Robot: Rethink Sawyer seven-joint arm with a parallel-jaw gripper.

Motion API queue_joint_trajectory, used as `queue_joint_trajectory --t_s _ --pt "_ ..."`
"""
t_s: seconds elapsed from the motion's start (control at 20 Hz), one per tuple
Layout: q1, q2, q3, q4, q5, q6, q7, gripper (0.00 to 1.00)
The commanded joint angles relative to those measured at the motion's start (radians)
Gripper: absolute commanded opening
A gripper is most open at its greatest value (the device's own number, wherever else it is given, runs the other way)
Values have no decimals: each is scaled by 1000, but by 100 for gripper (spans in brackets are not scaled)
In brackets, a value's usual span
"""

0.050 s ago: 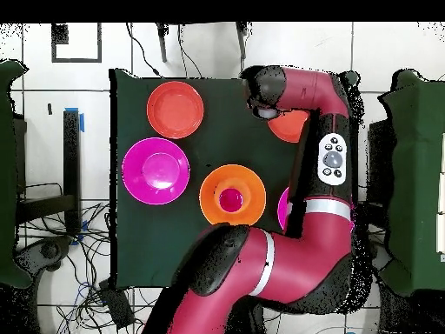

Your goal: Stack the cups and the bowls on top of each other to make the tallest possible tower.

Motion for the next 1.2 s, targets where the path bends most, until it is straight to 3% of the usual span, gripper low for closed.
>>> queue_joint_trajectory --t_s 0.05,1.2 --pt "-9 21 80 -34 -56 92 -375 0" --pt "-15 73 80 -143 -53 137 -482 0"
